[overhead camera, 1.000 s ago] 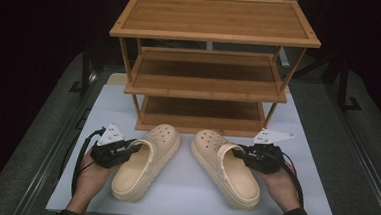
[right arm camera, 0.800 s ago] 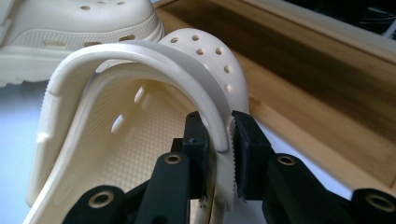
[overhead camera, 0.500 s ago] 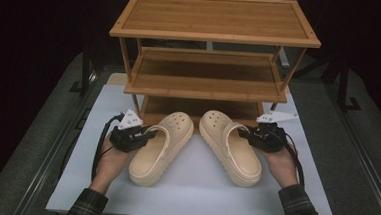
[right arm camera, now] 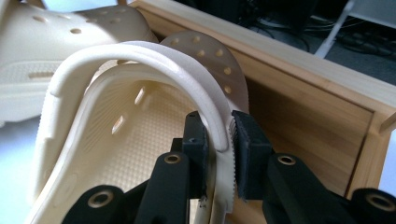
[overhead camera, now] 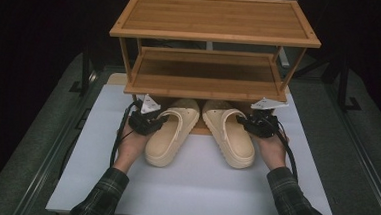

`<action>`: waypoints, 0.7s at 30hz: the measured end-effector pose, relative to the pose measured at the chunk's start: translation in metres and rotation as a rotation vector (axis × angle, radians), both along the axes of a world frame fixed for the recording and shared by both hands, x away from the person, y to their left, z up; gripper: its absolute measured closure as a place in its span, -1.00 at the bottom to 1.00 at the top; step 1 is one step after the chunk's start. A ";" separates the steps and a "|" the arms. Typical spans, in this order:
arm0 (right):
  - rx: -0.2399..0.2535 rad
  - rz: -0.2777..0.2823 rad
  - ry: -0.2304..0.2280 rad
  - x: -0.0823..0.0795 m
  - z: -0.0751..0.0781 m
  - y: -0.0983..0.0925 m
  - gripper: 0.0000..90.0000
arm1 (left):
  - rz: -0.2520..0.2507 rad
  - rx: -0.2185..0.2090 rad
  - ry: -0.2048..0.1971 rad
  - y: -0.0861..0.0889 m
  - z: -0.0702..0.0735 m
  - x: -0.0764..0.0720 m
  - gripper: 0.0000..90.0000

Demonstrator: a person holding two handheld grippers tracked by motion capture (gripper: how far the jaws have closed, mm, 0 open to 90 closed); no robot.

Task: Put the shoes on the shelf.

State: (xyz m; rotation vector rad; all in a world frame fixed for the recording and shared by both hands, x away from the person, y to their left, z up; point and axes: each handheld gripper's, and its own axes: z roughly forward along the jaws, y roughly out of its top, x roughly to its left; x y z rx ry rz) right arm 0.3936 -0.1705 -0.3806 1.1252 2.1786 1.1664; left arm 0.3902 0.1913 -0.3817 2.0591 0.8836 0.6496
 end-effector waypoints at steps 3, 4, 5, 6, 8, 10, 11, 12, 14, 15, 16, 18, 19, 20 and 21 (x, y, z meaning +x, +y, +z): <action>0.005 -0.024 -0.007 0.004 -0.003 0.002 0.70 | 0.025 0.002 -0.007 -0.006 -0.004 0.006 0.67; 0.003 -0.025 -0.011 0.006 -0.005 0.002 0.70 | 0.030 0.002 -0.010 -0.007 -0.005 0.008 0.67; 0.002 -0.032 -0.011 0.007 -0.006 0.003 0.70 | 0.035 0.000 -0.011 -0.009 -0.007 0.009 0.67; -0.004 -0.045 -0.012 0.009 -0.009 0.004 0.69 | 0.039 0.006 -0.012 -0.010 -0.008 0.011 0.67; -0.005 -0.050 -0.012 0.010 -0.010 0.005 0.69 | 0.050 0.009 -0.017 -0.014 -0.011 0.013 0.67; -0.004 -0.060 -0.011 0.012 -0.013 0.006 0.69 | 0.059 0.017 -0.022 -0.016 -0.013 0.015 0.66; -0.004 -0.072 -0.010 0.014 -0.015 0.007 0.69 | 0.064 0.000 -0.021 -0.018 -0.014 0.016 0.66; -0.005 -0.073 -0.016 0.014 -0.015 0.008 0.69 | 0.067 0.010 -0.024 -0.019 -0.014 0.016 0.66; -0.010 -0.079 -0.020 0.015 -0.015 0.010 0.69 | 0.067 0.013 -0.026 -0.022 -0.014 0.017 0.66; -0.012 -0.081 -0.024 0.016 -0.016 0.011 0.69 | 0.069 0.004 -0.026 -0.023 -0.015 0.018 0.66; -0.012 -0.081 -0.024 0.016 -0.016 0.011 0.69 | 0.069 0.005 -0.028 -0.024 -0.015 0.018 0.66; -0.012 -0.083 -0.031 0.016 -0.016 0.012 0.68 | 0.068 0.009 -0.033 -0.026 -0.015 0.018 0.65; -0.012 -0.085 -0.024 0.016 -0.016 0.013 0.67 | 0.070 0.004 -0.032 -0.028 -0.016 0.017 0.63; -0.015 -0.081 -0.019 0.016 -0.015 0.014 0.66 | 0.071 0.001 -0.032 -0.028 -0.016 0.017 0.62; -0.018 -0.078 -0.013 0.017 -0.015 0.016 0.64 | 0.071 -0.003 -0.031 -0.028 -0.016 0.017 0.61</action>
